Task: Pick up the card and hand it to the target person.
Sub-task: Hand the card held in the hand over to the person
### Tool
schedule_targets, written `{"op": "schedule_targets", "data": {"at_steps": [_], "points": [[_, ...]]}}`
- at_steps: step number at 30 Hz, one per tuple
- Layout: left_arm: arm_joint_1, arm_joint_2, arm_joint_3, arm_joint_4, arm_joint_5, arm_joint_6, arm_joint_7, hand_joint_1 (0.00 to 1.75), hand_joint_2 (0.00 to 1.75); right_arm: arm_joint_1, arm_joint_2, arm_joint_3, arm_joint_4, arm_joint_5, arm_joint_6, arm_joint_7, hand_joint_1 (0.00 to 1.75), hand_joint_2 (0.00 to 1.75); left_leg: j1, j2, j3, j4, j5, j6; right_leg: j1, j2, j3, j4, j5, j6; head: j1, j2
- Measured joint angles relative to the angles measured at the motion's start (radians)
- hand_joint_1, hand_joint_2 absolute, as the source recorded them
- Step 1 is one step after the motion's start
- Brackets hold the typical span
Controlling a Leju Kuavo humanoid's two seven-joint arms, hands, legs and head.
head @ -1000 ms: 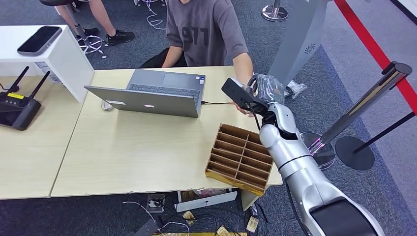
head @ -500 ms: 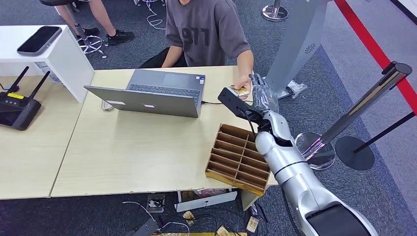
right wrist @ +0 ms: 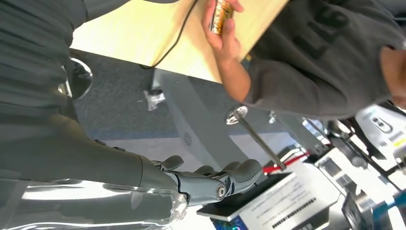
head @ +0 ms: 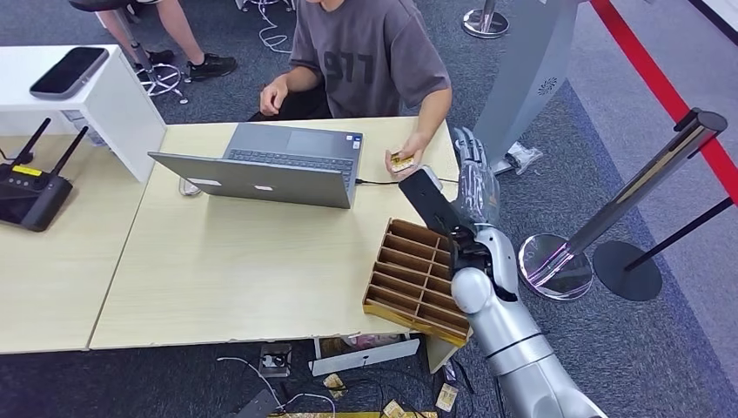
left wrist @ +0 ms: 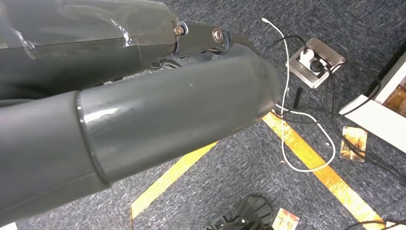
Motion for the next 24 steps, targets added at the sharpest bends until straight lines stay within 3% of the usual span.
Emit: {"op": "schedule_targets", "data": {"at_steps": [12, 24], "points": [[0.001, 0.010, 0.008, 0.000, 0.018, 0.008, -0.005, 0.00, 0.00, 0.191, -0.004, -0.016, -0.286, -0.105, -0.019, -0.004, 0.00, 1.75, 0.000, 0.000, 0.000, 0.000, 0.000, 0.000, 0.000, 0.000, 0.000, 0.000, 0.000, 0.000, 0.000, 0.000], [0.012, 0.013, 0.035, 0.000, 0.031, 0.037, -0.025, 0.00, 0.00, 0.344, 0.008, 0.014, -0.333, -0.269, -0.045, -0.091, 0.00, 1.75, 0.000, 0.000, -0.001, -0.001, 0.000, 0.000, 0.000, 0.000, 0.000, 0.000, 0.000, 0.000, 0.000, 0.000]]}}
